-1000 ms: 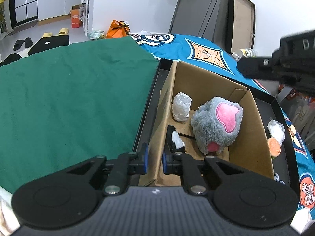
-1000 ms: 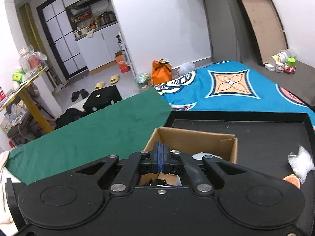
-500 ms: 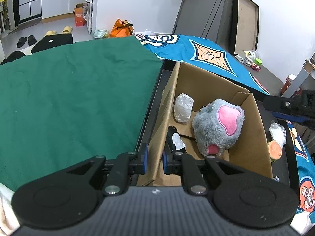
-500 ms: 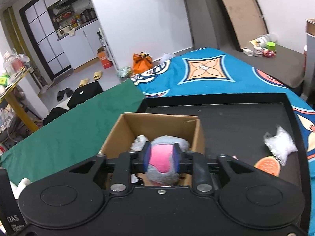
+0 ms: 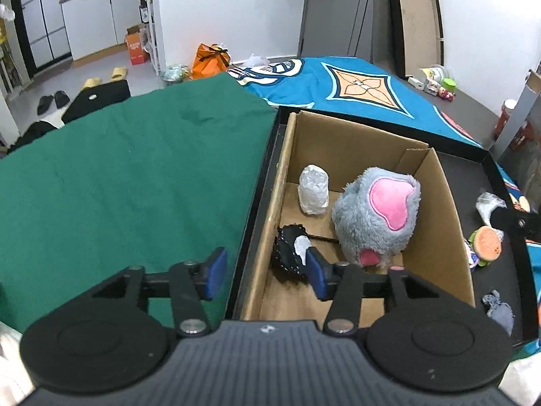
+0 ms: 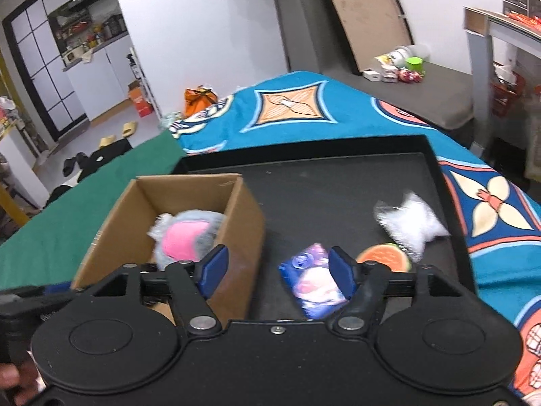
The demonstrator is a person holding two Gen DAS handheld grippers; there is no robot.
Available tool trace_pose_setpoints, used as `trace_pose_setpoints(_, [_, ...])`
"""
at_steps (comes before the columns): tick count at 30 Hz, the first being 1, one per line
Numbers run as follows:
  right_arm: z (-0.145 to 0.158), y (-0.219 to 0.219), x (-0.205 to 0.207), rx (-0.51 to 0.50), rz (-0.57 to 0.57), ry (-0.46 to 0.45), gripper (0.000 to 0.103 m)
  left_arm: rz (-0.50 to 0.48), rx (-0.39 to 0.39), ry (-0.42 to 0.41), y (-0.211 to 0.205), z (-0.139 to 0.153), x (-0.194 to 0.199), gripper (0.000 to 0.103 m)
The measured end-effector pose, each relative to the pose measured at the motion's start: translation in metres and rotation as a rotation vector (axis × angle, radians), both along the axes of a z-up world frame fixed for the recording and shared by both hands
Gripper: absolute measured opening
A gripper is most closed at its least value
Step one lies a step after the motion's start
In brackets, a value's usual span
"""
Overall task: Organize soft objects
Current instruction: 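Carry the black knit item into the box and release it, then move the right tool toward the burger plush and tissue pack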
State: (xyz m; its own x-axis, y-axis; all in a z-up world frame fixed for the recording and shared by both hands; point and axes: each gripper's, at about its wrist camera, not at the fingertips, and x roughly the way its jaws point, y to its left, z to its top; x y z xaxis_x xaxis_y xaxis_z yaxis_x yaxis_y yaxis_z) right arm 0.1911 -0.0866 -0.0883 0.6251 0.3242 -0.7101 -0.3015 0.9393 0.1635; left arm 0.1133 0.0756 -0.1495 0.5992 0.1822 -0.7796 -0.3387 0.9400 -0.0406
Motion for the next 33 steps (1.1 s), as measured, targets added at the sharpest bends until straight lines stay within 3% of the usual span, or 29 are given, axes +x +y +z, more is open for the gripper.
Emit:
trace_pose_setpoints(9, [-0.018,-0.035,0.010,-0.036,-0.043,0.014,0.072,-0.024,0.063,0.037,-0.017,0.001,0.012,0.062])
trace_pose_setpoints(24, [-0.045,-0.061,0.039,-0.035,-0.096,0.063,0.072,-0.033,0.153,0.111,-0.036,-0.009,0.031,0.064])
trace_pose_setpoints(28, [-0.050,-0.060,0.043,-0.029,-0.104,0.078,0.080,-0.032,0.176,0.129,-0.040,-0.012,0.036,0.064])
trace_pose_setpoints(33, [-0.058,-0.055,0.048,-0.040,-0.083,0.088,0.082,-0.035,0.201,0.150,-0.043,-0.015,0.039,0.064])
